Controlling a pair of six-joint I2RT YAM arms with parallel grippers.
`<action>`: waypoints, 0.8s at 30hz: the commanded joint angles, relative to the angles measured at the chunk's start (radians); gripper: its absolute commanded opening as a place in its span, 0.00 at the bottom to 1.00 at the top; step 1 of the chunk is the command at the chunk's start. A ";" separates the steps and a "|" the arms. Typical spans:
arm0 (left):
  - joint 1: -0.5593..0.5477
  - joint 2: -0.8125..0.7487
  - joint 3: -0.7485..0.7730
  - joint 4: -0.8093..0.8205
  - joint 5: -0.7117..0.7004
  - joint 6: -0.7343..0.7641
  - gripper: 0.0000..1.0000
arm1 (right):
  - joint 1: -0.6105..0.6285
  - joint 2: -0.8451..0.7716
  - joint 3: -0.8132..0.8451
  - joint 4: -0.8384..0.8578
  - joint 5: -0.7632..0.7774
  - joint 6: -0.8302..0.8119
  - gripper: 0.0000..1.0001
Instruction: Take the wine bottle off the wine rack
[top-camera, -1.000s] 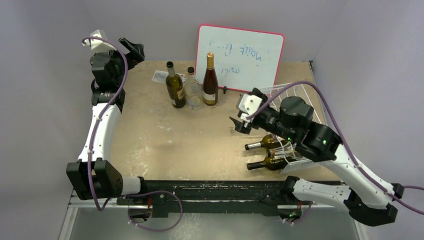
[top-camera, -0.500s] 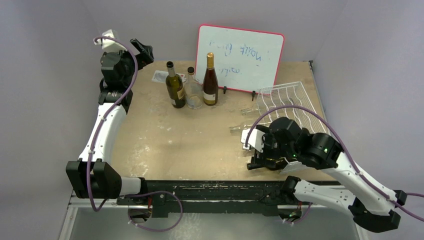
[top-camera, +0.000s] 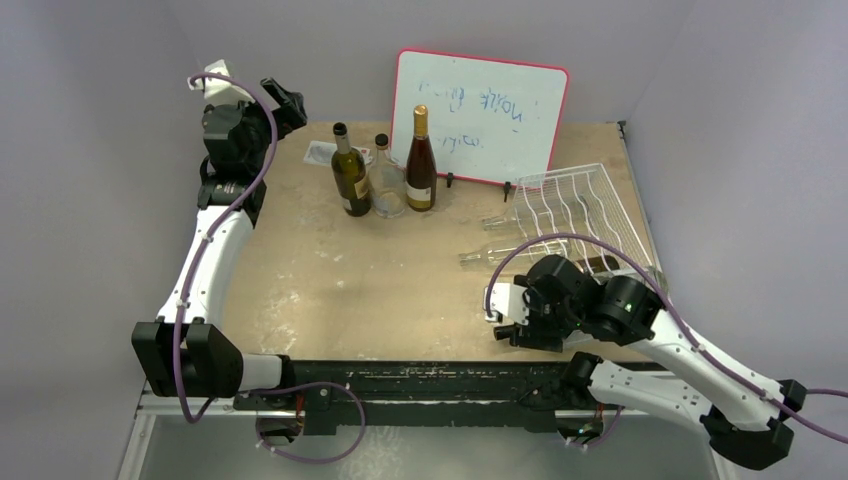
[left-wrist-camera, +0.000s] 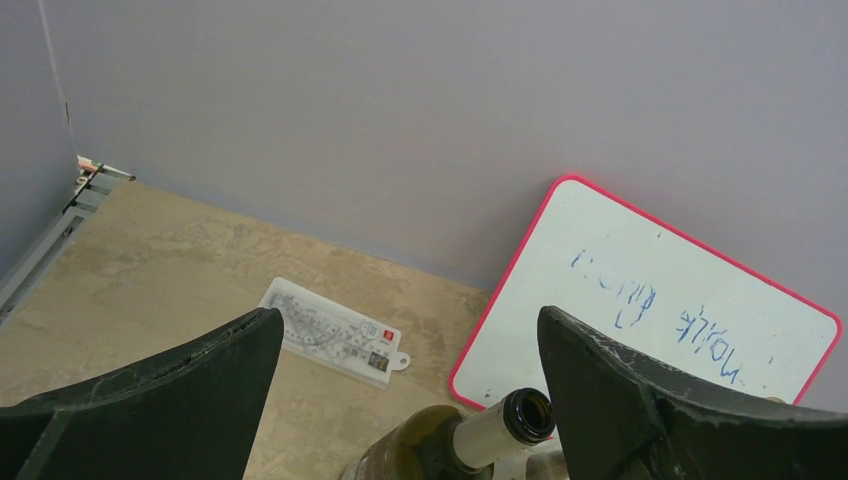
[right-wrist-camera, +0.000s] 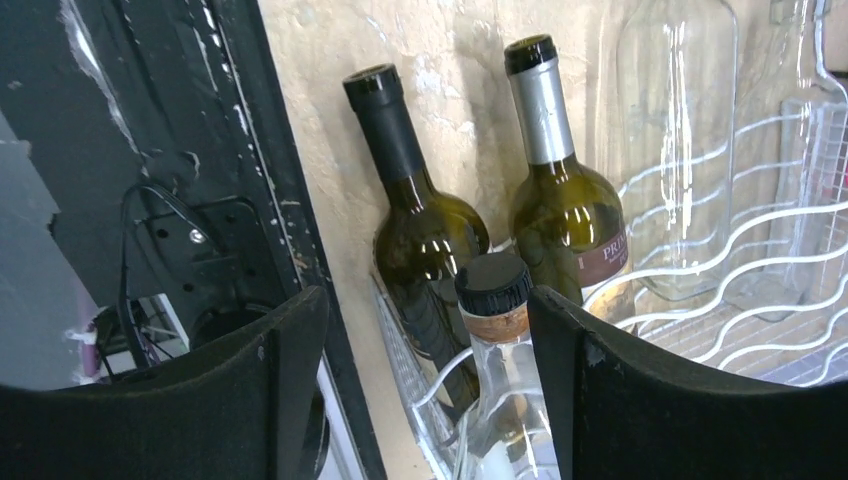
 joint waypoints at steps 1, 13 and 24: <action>-0.006 -0.019 0.025 0.028 -0.005 0.022 0.98 | -0.002 -0.021 -0.015 -0.014 0.092 -0.030 0.75; -0.006 -0.023 0.026 0.026 -0.002 0.022 0.99 | -0.003 0.023 -0.097 0.057 0.319 -0.061 0.73; -0.006 -0.023 0.026 0.026 -0.002 0.022 0.99 | -0.002 0.072 -0.171 0.141 0.388 -0.130 0.67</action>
